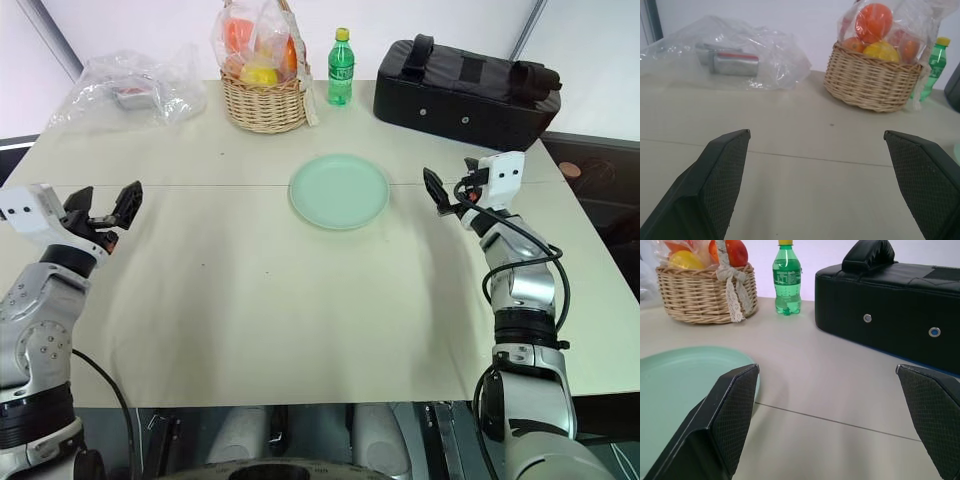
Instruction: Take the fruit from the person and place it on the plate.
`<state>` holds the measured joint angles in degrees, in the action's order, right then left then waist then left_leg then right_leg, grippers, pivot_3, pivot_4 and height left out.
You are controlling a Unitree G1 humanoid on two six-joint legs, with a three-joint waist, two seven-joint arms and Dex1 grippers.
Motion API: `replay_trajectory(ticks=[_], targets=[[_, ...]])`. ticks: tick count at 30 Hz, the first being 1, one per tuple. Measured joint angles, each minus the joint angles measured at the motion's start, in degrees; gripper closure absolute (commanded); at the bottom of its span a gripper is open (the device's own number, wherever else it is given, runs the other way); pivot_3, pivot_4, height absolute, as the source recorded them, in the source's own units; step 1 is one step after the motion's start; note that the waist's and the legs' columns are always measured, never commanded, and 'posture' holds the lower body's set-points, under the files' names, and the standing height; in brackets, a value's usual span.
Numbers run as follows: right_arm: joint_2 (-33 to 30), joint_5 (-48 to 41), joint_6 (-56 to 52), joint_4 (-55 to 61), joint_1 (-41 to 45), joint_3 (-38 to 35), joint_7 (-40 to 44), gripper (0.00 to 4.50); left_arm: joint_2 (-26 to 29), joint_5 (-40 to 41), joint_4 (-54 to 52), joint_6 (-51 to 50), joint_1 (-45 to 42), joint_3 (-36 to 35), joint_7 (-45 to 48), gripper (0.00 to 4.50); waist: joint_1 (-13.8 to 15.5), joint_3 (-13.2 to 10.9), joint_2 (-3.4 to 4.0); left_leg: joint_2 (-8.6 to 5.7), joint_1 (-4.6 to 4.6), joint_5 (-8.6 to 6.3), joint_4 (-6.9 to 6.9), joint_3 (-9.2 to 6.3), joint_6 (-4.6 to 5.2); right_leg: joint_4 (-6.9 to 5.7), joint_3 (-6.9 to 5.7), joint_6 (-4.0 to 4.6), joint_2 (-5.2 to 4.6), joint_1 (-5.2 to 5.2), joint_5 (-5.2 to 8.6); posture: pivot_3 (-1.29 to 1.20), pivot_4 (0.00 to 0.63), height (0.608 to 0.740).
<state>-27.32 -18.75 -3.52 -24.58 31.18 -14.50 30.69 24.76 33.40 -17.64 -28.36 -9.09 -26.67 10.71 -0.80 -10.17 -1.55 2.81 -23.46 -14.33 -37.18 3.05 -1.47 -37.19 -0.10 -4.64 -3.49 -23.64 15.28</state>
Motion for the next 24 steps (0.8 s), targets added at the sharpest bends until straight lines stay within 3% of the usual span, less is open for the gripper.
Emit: replay_trajectory(ticks=[24], targets=[[1.43, 0.47, 0.42, 0.06, -1.72, 0.12, -1.11, 0.0, -1.1, -2.22, -0.64, 1.72, 1.61, 1.25, 0.38, 0.02, 0.01, 0.0, 0.0, 0.0, 0.0, 0.0, 0.0, 0.0, 0.0, 0.0, 0.0, 0.0, 0.0, 0.0, 0.0, 0.0, 0.15, 0.74]])
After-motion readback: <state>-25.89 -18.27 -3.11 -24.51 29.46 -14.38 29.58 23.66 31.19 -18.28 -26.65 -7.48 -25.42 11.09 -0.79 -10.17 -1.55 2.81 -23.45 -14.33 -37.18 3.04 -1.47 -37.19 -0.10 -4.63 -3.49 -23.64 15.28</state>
